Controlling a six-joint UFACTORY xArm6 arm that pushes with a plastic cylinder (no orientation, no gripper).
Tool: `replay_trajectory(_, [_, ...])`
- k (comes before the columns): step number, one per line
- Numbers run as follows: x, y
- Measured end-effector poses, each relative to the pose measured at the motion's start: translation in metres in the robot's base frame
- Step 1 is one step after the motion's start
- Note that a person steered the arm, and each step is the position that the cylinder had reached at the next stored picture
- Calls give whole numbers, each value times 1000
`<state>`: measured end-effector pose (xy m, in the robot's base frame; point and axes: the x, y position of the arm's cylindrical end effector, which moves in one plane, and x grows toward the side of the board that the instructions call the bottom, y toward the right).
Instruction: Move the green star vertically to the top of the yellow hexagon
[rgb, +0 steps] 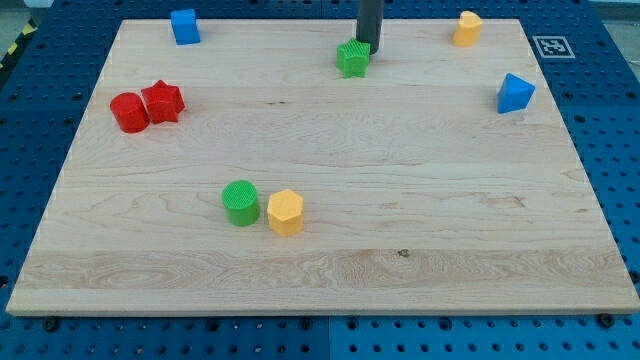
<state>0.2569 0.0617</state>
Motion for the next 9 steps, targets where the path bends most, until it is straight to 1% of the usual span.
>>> replay_trajectory(1, [27,-2])
replay_trajectory(2, [56,-23])
replay_trajectory(4, [47,-62])
replay_trajectory(5, [51,-97])
replay_trajectory(6, [66,-120])
replay_trajectory(8, [102,-94])
replay_trajectory(9, [120,-92])
